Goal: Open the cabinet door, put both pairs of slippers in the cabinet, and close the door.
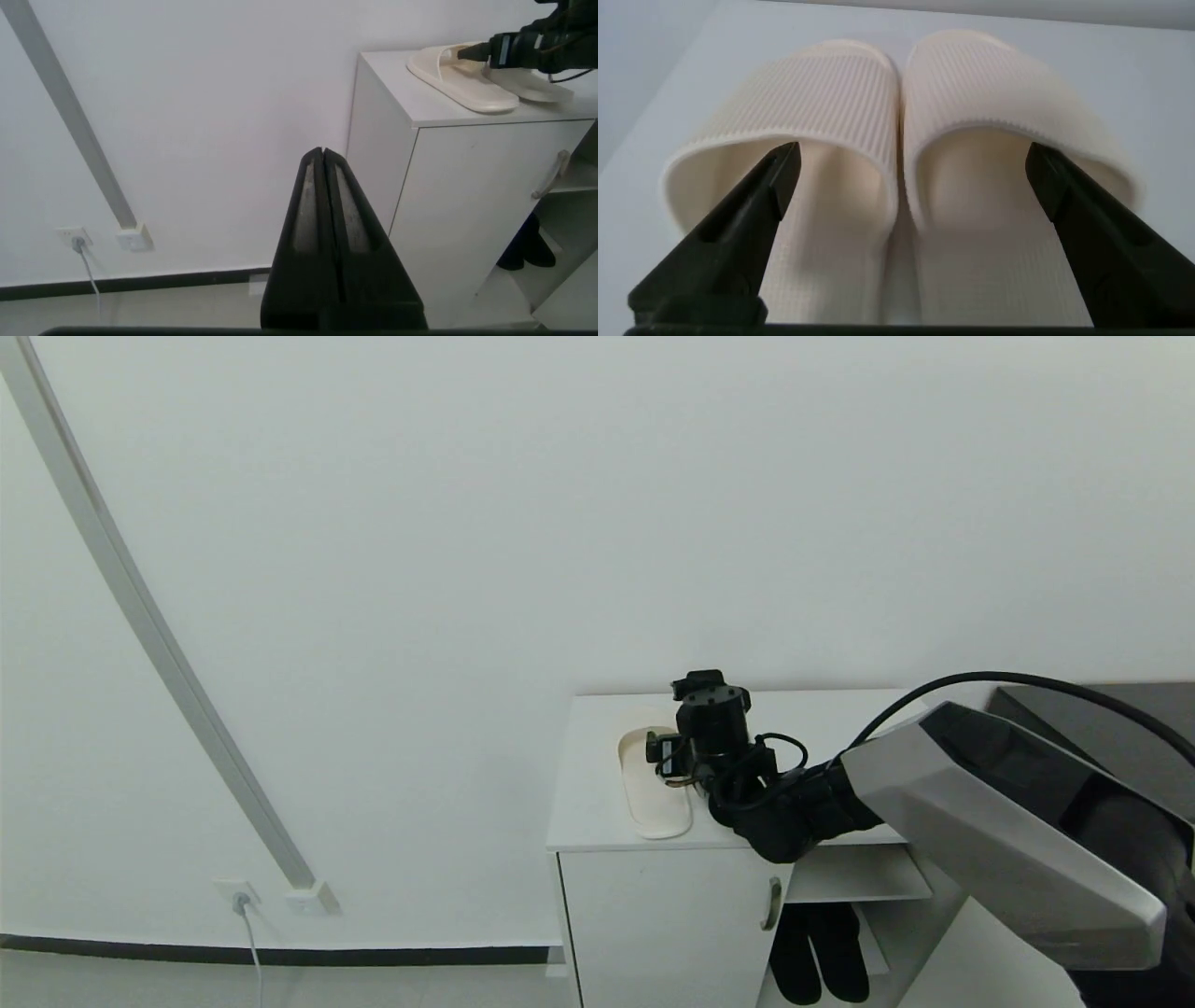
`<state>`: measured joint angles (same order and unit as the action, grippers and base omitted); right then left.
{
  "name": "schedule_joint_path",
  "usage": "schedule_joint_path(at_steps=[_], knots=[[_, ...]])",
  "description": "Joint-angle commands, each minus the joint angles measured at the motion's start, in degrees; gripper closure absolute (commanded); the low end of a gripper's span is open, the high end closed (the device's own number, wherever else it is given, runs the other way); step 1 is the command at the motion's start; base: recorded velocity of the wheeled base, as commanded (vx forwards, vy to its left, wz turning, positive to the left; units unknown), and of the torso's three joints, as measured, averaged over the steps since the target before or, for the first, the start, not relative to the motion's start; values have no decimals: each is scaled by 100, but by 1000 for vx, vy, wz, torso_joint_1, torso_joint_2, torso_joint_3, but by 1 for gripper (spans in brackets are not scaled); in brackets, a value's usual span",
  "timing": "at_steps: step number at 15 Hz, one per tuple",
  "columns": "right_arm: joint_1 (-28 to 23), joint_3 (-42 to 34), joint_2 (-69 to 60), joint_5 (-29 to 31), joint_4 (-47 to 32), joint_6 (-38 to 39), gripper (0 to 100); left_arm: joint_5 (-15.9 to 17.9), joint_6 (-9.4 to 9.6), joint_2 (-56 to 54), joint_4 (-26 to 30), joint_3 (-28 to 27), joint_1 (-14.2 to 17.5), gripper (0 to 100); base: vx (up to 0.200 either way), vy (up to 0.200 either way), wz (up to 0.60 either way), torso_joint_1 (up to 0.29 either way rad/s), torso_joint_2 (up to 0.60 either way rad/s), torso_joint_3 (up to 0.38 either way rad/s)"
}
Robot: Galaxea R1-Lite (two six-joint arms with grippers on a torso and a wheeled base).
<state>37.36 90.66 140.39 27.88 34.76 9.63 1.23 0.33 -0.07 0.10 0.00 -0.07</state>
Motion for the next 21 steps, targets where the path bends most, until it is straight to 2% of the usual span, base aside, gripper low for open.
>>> schedule_joint_path(at_steps=[1,7,8,16,18,21], knots=[[-89,198,226,-46,5,-23,0,0,2,7,-1,0,-1,100,0,0,0,0,0,0],[-71,373,358,-151,5,-128,0,0,2,7,-1,0,-1,100,0,0,0,0,0,0],[-71,400,375,-151,5,-154,100,0,2,7,-1,0,-1,100,0,0,0,0,0,0],[-54,356,252,-160,14,-190,100,0,2,7,-1,0,-1,100,0,0,0,0,0,0],[-54,-84,-275,-266,31,-181,100,0,2,7,-1,0,-1,100,0,0,0,0,0,0],[69,-1138,-1242,-556,260,-190,100,0,2,7,-1,0,-1,100,0,0,0,0,0,0]])
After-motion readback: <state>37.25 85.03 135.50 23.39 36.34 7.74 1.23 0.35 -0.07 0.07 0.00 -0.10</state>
